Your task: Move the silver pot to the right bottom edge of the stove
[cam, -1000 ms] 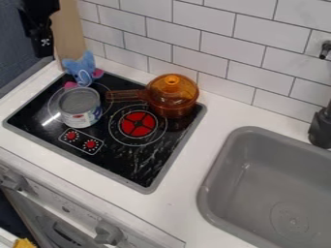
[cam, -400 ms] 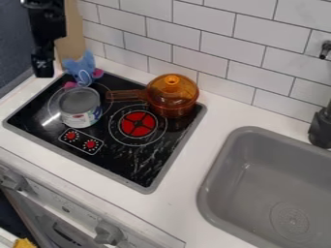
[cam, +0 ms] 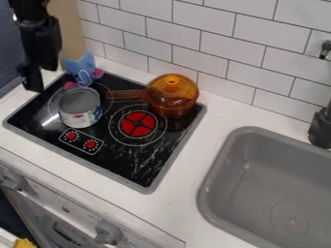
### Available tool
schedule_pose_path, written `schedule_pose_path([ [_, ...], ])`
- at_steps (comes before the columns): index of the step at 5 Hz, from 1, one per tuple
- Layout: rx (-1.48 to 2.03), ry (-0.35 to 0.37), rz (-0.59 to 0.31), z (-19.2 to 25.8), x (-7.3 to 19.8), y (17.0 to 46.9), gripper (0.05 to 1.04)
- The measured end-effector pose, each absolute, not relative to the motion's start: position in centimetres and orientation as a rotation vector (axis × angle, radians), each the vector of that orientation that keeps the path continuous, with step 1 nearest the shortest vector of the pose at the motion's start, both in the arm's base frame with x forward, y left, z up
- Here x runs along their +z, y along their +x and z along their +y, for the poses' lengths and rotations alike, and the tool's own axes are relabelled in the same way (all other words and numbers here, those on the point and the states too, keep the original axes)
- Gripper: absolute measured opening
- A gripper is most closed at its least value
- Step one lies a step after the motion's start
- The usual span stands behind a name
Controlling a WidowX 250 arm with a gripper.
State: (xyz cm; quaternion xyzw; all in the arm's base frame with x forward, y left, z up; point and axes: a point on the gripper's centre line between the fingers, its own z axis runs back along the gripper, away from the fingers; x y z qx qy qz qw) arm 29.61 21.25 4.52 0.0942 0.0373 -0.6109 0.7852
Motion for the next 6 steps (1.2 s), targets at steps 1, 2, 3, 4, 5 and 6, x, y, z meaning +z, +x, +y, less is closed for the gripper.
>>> schedule_pose_path([
  [1,-1.373,0.183,0.1,20.5,3.0,28.6,1.0],
  [2,-1.366,0.193,0.103,19.5,3.0,29.3,1.0],
  [3,-1.366,0.155,0.097,18.9,2.1,29.6,1.0],
  [4,-1.388,0.145,0.102,18.1,2.0,29.8,0.999],
  [5,-1.414,0.132,0.117,17.1,1.2,29.3,0.999],
  [6,-1.461,0.149,0.115,15.4,1.8,29.0,1.001],
])
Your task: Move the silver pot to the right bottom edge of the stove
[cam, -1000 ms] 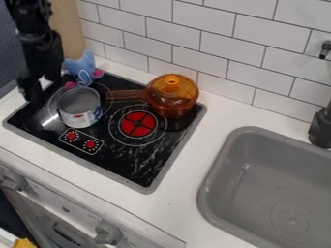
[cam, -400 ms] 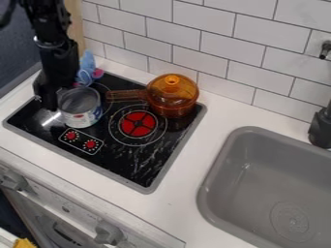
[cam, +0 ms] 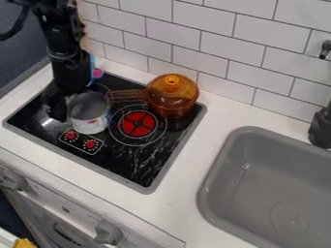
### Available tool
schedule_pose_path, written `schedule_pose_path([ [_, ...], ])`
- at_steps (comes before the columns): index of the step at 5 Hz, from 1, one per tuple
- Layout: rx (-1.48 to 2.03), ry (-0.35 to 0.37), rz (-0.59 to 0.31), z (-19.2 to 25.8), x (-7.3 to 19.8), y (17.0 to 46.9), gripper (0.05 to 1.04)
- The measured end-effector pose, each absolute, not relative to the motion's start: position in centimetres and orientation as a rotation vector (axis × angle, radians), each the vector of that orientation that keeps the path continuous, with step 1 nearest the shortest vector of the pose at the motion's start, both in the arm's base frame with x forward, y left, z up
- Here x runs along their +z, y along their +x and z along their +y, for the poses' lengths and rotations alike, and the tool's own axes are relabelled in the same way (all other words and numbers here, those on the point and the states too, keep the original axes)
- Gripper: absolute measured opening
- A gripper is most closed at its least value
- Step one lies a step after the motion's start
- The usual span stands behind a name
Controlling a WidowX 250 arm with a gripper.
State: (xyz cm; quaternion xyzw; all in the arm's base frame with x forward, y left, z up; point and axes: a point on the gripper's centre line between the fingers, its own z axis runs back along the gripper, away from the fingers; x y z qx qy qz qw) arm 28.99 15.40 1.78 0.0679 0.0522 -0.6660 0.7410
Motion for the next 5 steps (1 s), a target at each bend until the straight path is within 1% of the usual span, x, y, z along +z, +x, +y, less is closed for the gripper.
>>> schedule_pose_path([
  [1,-1.495,0.162,0.099,13.9,2.6,28.2,1.0],
  [2,-1.549,0.17,0.074,11.2,3.1,27.8,0.999],
  [3,-1.601,0.128,0.063,8.6,2.5,27.1,0.999],
  [4,-1.609,0.119,0.067,7.9,2.3,26.9,0.999],
  [5,-1.642,0.13,0.098,6.8,1.9,26.9,0.999],
])
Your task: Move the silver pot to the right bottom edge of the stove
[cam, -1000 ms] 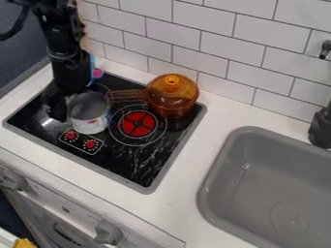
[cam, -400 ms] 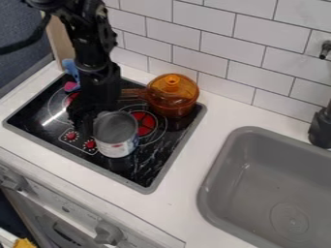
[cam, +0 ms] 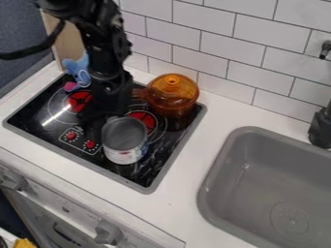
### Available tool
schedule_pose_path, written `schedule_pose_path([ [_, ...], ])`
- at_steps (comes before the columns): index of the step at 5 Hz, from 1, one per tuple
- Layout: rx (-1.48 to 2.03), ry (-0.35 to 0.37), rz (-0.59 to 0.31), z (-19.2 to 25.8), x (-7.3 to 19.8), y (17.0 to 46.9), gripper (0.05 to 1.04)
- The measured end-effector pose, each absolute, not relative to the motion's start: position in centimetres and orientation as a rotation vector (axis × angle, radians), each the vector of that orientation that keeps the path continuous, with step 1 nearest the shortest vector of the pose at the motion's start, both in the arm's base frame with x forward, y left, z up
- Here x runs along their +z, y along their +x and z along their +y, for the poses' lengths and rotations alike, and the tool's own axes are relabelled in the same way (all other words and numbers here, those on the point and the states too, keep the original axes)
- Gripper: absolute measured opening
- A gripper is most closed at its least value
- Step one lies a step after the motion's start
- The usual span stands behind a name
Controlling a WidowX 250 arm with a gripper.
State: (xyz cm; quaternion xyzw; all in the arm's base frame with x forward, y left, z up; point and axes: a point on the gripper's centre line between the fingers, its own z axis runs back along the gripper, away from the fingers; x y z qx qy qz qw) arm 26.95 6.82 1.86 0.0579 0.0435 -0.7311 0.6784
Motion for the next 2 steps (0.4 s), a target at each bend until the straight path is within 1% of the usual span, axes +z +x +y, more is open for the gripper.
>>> schedule_pose_path([
  [1,-1.662,0.104,0.095,5.5,1.3,26.4,0.999],
  [2,-1.719,0.094,0.096,3.5,1.5,25.7,0.999],
])
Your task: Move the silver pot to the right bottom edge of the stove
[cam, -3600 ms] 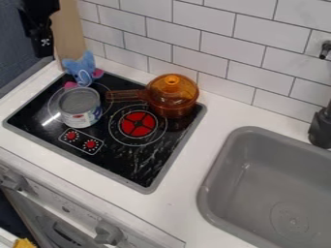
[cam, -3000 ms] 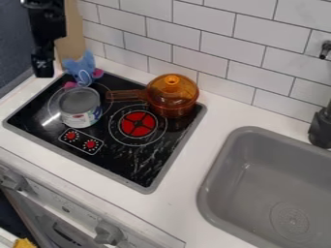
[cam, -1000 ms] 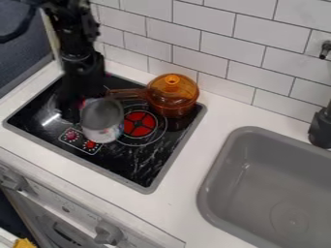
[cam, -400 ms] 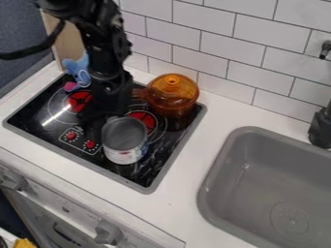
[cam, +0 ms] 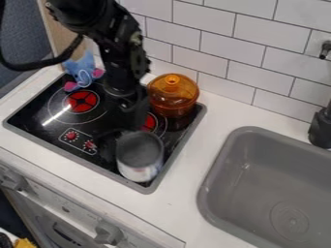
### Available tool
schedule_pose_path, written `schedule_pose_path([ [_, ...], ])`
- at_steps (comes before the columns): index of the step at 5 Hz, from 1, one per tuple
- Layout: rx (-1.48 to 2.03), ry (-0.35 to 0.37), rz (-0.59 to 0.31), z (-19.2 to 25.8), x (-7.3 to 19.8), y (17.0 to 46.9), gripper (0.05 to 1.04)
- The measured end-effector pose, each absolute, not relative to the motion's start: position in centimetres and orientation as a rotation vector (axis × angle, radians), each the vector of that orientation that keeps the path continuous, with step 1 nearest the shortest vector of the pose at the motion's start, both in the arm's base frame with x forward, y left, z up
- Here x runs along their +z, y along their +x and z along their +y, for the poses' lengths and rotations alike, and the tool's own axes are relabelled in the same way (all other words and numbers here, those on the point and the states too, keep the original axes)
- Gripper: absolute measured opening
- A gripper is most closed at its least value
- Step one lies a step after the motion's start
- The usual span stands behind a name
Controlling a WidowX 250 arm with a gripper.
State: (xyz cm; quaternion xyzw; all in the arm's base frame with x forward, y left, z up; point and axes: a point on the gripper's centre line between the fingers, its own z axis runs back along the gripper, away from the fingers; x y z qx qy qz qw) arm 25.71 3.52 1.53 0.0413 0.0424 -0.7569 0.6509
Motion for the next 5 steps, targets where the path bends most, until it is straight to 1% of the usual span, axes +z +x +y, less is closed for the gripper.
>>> schedule_pose_path([
  [2,-1.694,0.134,0.064,3.9,3.0,26.0,0.999],
  [3,-1.654,0.156,0.044,4.6,4.4,26.2,0.999],
  [4,-1.623,0.183,-0.008,4.9,6.6,26.1,0.999],
  [5,-1.582,0.2,-0.039,5.3,8.3,26.1,0.999],
])
